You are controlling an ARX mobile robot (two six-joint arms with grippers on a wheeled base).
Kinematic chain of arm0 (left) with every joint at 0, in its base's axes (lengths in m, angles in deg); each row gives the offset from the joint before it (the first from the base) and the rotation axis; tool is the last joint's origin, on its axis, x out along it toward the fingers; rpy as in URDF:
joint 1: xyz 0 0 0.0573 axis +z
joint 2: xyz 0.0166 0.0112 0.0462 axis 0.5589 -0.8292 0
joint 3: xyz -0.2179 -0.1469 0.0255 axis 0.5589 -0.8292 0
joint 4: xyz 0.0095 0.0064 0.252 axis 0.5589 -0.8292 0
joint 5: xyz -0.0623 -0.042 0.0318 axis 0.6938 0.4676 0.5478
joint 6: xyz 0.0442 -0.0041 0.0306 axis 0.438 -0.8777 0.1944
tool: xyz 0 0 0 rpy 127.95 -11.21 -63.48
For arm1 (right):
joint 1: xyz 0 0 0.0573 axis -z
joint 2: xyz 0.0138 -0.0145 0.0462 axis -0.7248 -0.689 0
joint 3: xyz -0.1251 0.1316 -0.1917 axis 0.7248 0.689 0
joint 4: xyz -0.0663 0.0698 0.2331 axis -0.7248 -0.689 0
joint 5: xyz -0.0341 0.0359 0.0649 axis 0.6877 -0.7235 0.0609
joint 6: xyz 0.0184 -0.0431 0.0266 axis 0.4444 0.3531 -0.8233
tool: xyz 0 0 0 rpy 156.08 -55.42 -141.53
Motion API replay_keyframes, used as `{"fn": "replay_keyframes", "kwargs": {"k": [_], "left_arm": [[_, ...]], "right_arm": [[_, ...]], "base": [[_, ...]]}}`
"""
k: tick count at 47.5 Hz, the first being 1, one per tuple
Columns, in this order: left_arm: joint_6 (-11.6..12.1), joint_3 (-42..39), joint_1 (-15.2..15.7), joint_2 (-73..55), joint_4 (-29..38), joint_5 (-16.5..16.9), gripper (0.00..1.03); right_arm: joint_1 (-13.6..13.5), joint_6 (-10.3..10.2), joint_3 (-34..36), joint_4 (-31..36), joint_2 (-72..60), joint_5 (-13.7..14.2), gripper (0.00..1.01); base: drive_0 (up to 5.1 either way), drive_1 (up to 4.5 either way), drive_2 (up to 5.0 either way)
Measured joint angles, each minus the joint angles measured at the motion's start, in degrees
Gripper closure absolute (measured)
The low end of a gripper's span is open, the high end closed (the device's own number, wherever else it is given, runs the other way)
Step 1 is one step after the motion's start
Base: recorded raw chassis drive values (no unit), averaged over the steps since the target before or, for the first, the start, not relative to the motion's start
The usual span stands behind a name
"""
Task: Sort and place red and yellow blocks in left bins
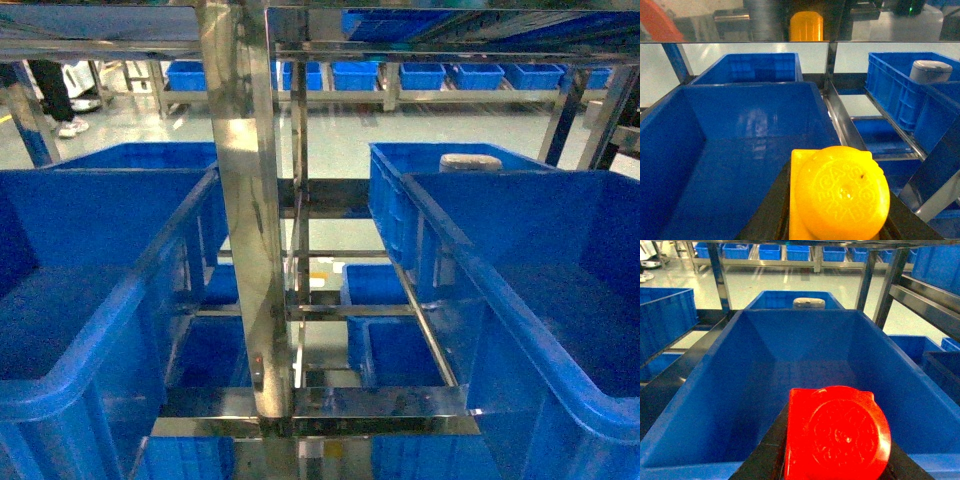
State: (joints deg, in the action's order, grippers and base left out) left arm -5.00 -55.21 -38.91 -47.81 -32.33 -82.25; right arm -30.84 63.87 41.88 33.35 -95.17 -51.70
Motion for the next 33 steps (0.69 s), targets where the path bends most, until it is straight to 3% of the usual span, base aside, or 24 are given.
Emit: {"fn": "replay_keyframes", "kwargs": {"k": [10, 33], "left_arm": [[0.0, 0.0, 0.0, 0.0, 0.0, 0.0, 0.76], [0.0, 0.0, 0.0, 0.0, 0.0, 0.0, 0.76]], "right_arm": [[-1.6, 0.2, -6.6, 7.4, -15.5, 0.9, 0.73], [-4.5, -0.1, -15.9, 12.8, -38.0, 5.8, 0.73]], "base": [[0.0, 0.0, 0.0], [0.0, 0.0, 0.0]]}}
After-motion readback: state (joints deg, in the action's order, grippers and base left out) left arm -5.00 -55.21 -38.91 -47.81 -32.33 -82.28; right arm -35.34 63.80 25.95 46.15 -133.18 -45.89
